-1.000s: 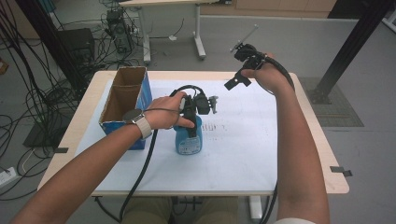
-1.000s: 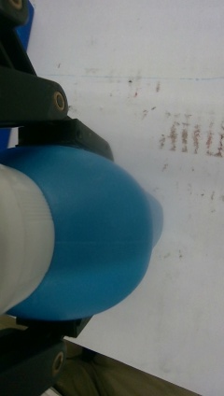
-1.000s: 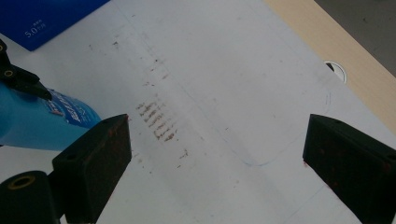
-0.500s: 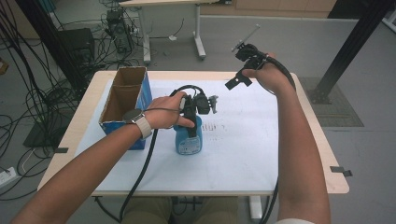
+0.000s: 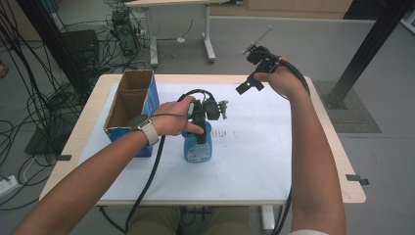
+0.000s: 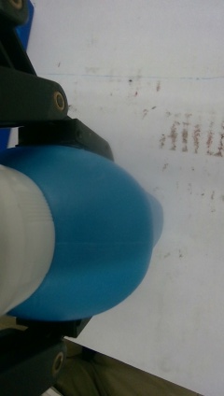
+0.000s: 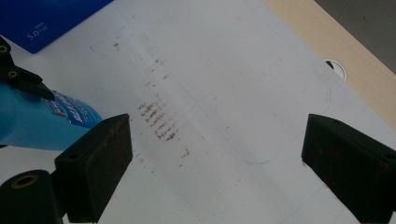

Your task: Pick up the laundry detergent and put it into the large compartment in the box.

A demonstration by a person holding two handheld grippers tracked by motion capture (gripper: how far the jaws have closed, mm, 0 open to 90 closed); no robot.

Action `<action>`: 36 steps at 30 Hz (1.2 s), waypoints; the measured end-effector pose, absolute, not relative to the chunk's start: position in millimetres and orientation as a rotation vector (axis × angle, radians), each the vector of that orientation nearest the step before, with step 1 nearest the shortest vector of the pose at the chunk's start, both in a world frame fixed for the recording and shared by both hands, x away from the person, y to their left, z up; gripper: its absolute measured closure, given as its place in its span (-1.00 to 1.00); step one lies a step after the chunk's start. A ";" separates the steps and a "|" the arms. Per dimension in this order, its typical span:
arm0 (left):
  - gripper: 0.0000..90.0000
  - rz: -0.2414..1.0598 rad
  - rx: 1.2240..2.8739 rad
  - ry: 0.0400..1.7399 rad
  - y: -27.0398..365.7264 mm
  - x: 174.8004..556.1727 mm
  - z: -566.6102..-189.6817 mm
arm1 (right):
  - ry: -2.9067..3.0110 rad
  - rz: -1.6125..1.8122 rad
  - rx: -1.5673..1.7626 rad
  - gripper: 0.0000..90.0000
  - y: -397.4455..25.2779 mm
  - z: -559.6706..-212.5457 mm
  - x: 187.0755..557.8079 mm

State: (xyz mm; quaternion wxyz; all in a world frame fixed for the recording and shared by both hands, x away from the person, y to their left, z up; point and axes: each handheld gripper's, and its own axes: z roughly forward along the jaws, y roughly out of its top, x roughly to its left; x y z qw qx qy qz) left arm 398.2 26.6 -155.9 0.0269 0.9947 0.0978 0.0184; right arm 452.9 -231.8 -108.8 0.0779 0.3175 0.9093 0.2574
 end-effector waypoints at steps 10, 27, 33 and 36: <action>-0.17 0.061 3.074 0.299 26.7 397.3 -155.7 | 2.726 0.769 0.947 -0.81 -229.4 -109.3 453.7; -0.17 0.062 3.065 0.306 28.4 397.1 -156.2 | 2.725 0.768 0.943 -0.81 -229.4 -109.2 453.4; -0.17 0.062 3.066 0.304 28.3 397.0 -156.0 | 2.723 0.769 0.941 -0.81 -230.1 -108.8 453.1; -0.17 0.065 3.064 0.305 28.7 396.7 -156.3 | 2.723 0.772 0.940 -0.81 -230.3 -108.8 453.1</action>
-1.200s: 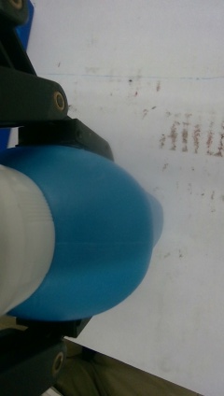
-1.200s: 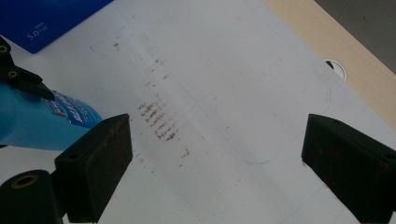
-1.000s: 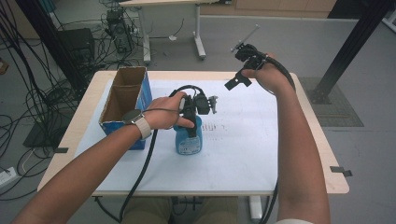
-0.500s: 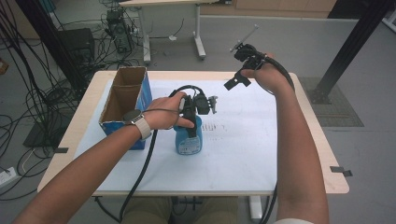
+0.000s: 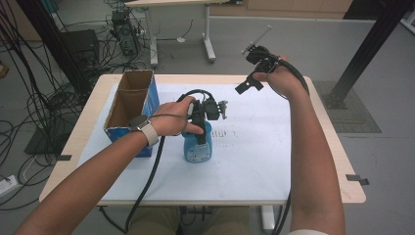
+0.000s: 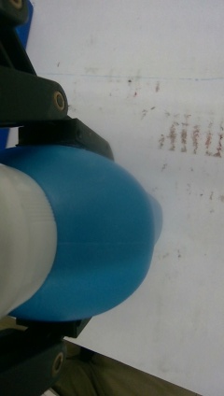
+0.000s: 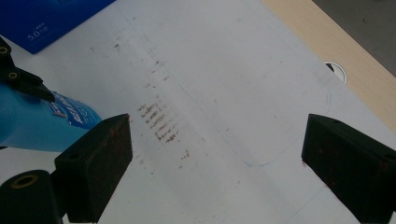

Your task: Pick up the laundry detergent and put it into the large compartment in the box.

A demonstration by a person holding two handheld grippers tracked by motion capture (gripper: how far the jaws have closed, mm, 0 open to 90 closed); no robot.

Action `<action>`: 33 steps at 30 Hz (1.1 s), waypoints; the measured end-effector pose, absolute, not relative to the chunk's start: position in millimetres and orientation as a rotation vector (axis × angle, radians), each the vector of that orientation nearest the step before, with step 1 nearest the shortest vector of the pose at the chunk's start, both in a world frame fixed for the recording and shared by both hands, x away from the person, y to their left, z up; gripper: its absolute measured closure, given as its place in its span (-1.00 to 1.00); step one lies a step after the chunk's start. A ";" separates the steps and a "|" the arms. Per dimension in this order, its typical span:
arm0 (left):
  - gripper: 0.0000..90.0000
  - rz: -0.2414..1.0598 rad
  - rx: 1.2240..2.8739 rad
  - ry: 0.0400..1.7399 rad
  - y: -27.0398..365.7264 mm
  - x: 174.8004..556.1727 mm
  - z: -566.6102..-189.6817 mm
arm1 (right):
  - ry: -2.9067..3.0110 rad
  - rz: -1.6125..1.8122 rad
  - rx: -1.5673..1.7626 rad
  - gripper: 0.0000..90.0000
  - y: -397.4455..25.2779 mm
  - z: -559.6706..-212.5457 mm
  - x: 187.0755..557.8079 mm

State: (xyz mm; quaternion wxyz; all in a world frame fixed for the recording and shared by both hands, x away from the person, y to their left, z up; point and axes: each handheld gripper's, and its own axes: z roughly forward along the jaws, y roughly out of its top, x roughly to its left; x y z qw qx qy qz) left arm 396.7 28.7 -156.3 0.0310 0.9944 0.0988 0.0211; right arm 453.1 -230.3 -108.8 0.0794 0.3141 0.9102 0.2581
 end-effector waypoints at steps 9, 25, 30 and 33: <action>-0.17 0.059 3.062 0.307 29.4 397.3 -156.3 | 2.722 0.774 0.941 -0.81 -231.1 -108.9 452.8; -0.17 0.061 3.056 0.315 30.9 396.6 -156.4 | 2.725 0.770 0.943 -0.81 -230.3 -109.1 453.2; -0.17 0.060 3.055 0.317 31.0 396.5 -156.4 | 2.724 0.772 0.943 -0.81 -230.0 -108.9 453.2; -0.16 0.060 3.055 0.314 31.3 396.8 -156.5 | 2.724 0.769 0.947 -0.81 -230.7 -108.9 452.9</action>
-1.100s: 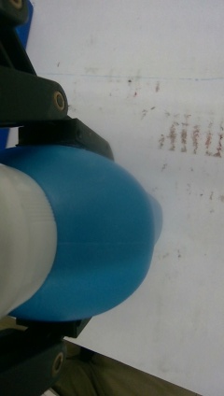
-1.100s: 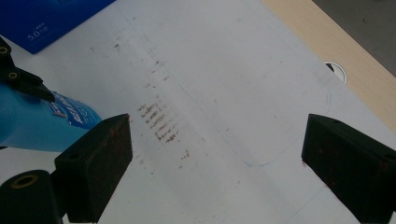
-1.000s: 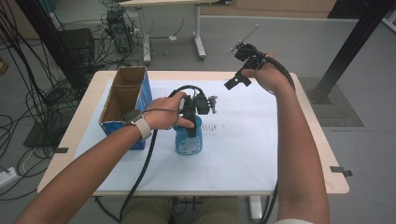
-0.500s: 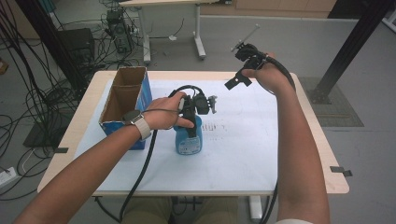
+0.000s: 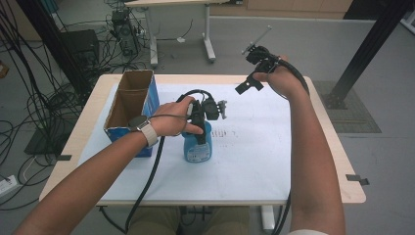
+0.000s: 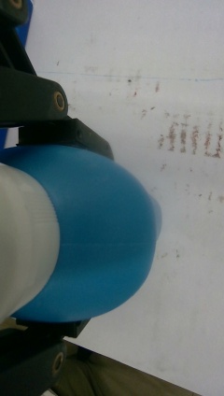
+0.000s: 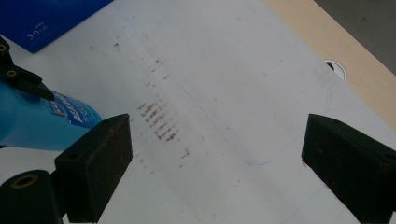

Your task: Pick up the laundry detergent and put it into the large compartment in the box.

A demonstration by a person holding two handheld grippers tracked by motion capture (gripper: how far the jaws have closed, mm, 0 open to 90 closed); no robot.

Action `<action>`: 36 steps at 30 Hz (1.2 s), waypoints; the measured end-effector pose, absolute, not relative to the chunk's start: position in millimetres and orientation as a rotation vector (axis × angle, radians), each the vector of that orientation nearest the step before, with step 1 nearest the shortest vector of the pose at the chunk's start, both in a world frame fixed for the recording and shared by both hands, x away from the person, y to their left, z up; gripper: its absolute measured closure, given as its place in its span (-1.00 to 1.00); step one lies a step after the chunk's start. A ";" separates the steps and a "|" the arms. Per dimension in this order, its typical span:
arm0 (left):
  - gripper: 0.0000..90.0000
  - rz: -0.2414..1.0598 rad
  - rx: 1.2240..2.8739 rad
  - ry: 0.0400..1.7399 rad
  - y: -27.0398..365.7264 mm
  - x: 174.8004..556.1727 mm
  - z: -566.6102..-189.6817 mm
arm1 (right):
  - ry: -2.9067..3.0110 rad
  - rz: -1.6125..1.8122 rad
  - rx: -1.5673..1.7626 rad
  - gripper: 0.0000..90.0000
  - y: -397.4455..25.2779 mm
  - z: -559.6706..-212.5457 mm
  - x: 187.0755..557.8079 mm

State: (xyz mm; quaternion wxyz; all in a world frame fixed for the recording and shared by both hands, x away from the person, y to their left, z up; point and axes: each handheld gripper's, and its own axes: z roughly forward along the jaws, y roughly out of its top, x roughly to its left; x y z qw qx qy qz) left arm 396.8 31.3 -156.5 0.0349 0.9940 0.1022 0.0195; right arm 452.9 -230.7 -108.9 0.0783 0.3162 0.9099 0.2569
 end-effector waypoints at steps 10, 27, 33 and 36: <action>-0.17 0.058 3.057 0.317 30.9 396.8 -156.3 | 2.723 0.766 0.944 -0.81 -231.6 -108.4 451.9; -0.16 0.051 3.058 0.317 30.6 397.8 -156.2 | 2.722 0.771 0.949 -0.81 -233.3 -109.5 451.0; -0.15 0.037 3.047 0.342 33.7 400.7 -155.7 | 2.717 0.776 0.953 -0.81 -236.4 -109.7 448.9; -0.14 0.044 3.048 0.345 32.4 398.3 -155.3 | 2.711 0.784 0.957 -0.81 -238.0 -109.0 447.3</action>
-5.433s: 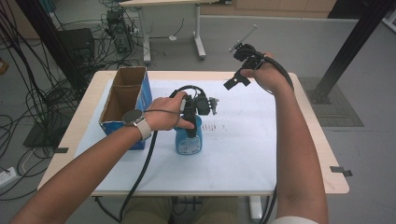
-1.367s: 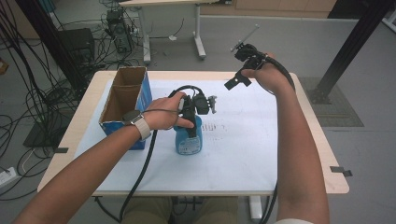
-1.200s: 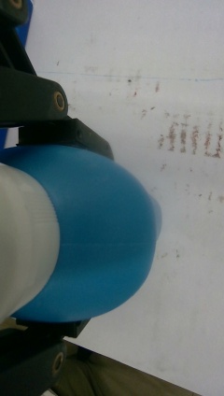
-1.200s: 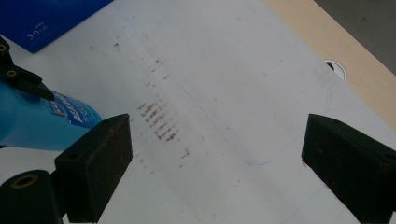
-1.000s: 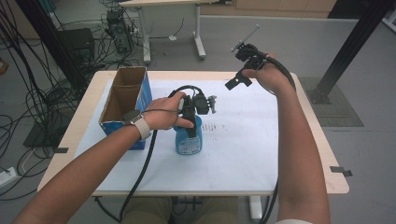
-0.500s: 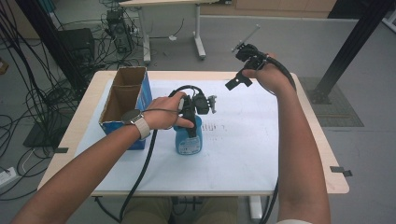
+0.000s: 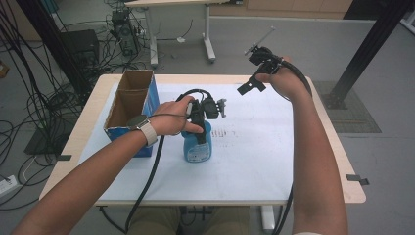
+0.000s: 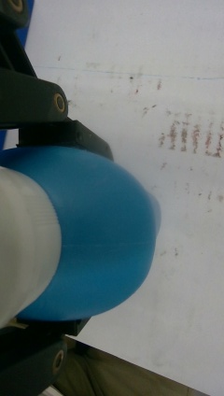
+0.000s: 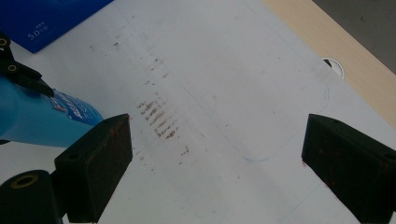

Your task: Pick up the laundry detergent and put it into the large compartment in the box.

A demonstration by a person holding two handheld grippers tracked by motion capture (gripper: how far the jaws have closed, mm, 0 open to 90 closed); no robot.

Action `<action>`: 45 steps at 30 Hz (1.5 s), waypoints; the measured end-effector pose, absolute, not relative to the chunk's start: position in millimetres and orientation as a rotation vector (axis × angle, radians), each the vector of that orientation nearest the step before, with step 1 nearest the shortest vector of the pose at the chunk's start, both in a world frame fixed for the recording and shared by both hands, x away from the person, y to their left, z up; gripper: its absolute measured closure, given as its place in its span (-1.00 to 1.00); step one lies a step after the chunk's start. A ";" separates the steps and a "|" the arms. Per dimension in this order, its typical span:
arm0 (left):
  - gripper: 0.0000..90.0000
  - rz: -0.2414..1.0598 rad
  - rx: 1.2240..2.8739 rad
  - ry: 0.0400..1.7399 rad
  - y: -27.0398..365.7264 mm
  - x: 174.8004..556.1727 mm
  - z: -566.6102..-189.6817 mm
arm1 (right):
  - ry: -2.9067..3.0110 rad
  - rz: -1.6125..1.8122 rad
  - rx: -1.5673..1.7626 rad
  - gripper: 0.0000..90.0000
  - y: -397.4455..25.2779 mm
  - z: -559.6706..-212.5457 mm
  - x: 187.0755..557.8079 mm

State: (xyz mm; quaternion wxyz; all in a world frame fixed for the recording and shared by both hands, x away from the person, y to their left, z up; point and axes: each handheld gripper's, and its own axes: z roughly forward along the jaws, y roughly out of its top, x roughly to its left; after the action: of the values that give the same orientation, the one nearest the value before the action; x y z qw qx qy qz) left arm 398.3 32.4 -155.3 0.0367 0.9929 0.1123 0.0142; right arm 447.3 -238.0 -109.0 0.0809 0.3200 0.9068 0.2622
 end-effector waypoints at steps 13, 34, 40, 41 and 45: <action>-0.14 0.027 3.038 0.428 33.8 390.0 -138.9 | 2.700 0.788 0.961 -0.81 -241.7 -106.4 442.3; -0.14 0.023 2.977 0.689 57.1 379.2 -88.3 | 2.694 0.787 0.962 -0.81 -241.5 -105.4 437.9; -0.14 0.057 2.962 0.783 61.5 378.3 -74.7 | 2.692 0.787 0.966 -0.81 -242.5 -105.0 436.7; -0.14 0.065 2.963 0.796 61.8 378.0 -72.5 | 2.692 0.789 0.966 -0.81 -242.5 -105.1 436.5; -0.15 0.074 2.953 0.862 65.5 379.2 -63.9 | 2.695 0.787 0.963 -0.81 -241.7 -104.6 436.0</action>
State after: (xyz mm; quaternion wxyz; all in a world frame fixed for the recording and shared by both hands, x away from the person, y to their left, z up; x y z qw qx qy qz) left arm 379.2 65.5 -63.9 0.0321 0.9591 0.2801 0.0239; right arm 436.0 -241.7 -104.6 0.0868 0.3232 0.9045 0.2643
